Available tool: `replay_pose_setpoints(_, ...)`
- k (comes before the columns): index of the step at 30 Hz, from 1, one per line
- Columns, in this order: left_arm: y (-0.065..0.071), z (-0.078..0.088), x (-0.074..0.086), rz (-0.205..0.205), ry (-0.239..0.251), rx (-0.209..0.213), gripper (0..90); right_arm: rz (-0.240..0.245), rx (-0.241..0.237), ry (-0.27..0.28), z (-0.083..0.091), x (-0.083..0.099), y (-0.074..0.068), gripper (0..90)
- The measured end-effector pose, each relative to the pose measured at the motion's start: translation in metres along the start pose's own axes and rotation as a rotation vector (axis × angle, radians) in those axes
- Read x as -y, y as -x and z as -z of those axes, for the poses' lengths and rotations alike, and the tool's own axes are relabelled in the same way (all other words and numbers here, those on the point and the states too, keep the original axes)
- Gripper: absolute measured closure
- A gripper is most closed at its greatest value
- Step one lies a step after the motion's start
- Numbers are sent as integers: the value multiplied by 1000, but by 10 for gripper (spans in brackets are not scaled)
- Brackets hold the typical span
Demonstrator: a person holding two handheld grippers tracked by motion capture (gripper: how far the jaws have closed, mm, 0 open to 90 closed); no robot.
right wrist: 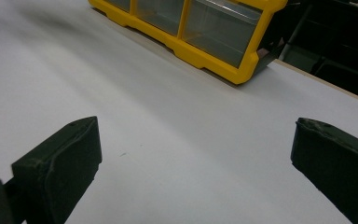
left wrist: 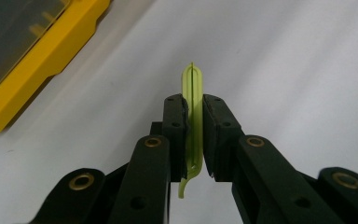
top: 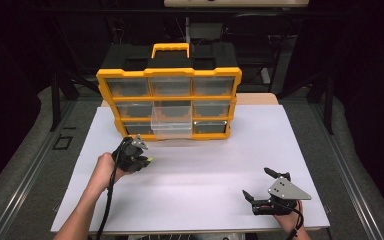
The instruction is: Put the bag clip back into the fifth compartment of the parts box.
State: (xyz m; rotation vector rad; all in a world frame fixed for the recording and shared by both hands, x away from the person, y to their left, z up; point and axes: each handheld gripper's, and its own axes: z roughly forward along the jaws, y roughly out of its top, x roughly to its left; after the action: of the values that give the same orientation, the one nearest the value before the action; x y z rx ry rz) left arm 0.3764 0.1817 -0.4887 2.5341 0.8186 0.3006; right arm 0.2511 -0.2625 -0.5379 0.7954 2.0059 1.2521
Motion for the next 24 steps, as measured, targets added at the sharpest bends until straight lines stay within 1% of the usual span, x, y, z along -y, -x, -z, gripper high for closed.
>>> replay_pose_setpoints(2, -1, 0, 1, 4, 3, -9, 804, 0, -1, 0, 0, 0, 0, 12)
replay_pose_setpoints(5, -3, 1, 2, 9, 5, -7, 804, -1, 0, -1, 0, 0, 0, 13)
replay_pose_setpoints(9, -6, 1, 3, 14, 6, -17, 804, -2, -1, 0, 0, 0, 0, 13)
replay_pose_setpoints(13, -10, 2, 3, 7, 6, -21, 803, 2, 1, 0, 0, 0, 0, 13)
replay_pose_setpoints(14, -11, 2, 3, 5, 5, -22, 803, 1, 1, -1, 0, 0, 0, 13)
replay_pose_setpoints(19, -18, 4, 4, 19, 5, -22, 804, 4, 3, -4, 0, 0, -1, 13)
replay_pose_setpoints(24, -24, 8, 2, 21, 8, -38, 804, 3, 5, -5, 0, 0, -1, 15)
